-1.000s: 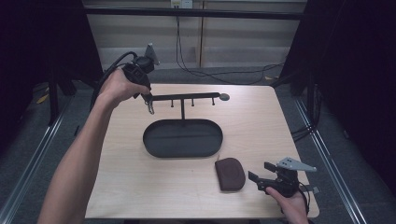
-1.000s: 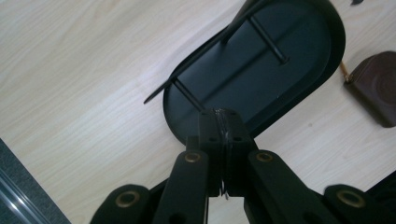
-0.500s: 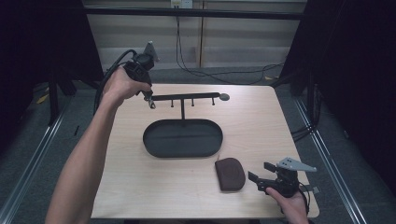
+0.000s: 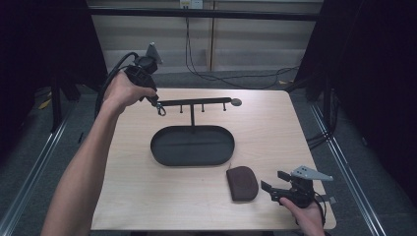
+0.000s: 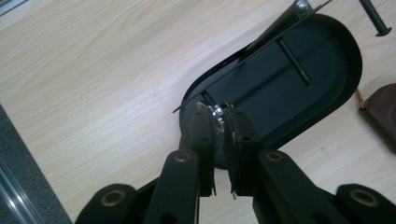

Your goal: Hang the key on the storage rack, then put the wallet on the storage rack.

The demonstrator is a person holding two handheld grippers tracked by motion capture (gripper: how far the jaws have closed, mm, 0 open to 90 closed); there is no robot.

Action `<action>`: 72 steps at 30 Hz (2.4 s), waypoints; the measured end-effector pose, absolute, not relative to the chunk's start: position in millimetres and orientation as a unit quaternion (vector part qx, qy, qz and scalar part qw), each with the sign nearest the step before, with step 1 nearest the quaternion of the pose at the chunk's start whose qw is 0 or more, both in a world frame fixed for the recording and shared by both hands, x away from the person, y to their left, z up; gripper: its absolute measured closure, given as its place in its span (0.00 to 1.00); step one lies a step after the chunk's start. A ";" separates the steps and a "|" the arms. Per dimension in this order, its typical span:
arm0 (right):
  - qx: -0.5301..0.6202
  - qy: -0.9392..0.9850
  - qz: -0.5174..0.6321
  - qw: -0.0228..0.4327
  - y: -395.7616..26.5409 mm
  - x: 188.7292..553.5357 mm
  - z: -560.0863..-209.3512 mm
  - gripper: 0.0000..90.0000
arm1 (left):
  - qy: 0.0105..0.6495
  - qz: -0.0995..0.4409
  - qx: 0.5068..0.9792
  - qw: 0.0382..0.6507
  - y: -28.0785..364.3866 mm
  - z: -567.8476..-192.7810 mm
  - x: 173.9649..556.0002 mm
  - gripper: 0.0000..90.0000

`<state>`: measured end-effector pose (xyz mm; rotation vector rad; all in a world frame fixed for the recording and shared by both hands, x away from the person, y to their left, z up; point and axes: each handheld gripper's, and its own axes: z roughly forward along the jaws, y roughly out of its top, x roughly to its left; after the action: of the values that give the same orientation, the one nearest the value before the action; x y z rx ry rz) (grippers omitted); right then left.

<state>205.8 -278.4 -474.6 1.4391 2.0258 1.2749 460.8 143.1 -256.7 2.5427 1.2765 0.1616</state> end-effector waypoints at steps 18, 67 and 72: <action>0.510 0.713 0.448 0.175 -278.9 207.8 -474.9 0.21 | 0.415 0.054 0.882 0.215 167.2 -274.3 433.0 0.90; 0.532 0.699 0.450 0.159 -278.8 209.2 -474.0 0.23 | 0.401 0.046 0.835 0.373 220.3 -422.7 285.1 0.26; 0.533 0.700 0.447 0.160 -279.8 209.2 -472.1 0.25 | 0.393 0.040 0.835 0.383 224.8 -436.0 267.7 0.22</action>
<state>209.2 -279.8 -472.1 1.5240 2.0000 1.2771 267.7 224.8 -436.0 2.1296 1.0014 0.1027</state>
